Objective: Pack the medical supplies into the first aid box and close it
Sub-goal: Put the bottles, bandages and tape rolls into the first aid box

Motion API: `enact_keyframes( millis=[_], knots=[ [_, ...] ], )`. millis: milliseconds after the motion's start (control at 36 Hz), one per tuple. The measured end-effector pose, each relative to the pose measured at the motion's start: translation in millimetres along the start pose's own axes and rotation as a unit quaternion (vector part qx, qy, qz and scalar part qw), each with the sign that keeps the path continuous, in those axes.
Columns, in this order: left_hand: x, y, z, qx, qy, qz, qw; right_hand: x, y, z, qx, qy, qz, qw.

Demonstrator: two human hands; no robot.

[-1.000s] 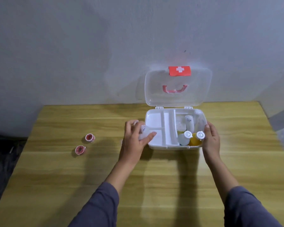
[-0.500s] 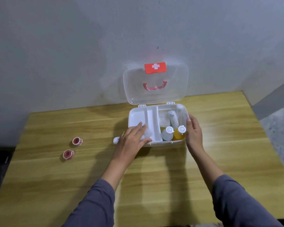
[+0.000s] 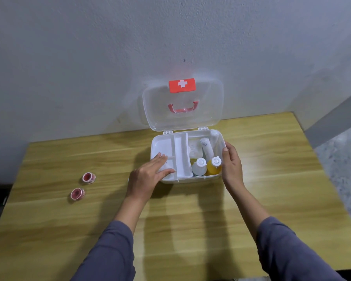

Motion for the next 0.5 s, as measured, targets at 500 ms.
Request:
enact_keyframes(
  millis=[500],
  knots=[
    [-27.7, 49.0, -41.3, 0.178, -0.159, -0.019, 0.971, -1.2, 3.5, -0.6, -0.004, 0.018, 0.023, 1.0]
  ],
)
Point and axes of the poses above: each hand's wrist, its own y-axis towards the middle knuckle, its own x-axis out of the back of the hand, z = x × y, the point moved 8 cm from there along y, towards the middle knuckle, and after that the axes turned 14 degrees about x, right-handed, at the moved point
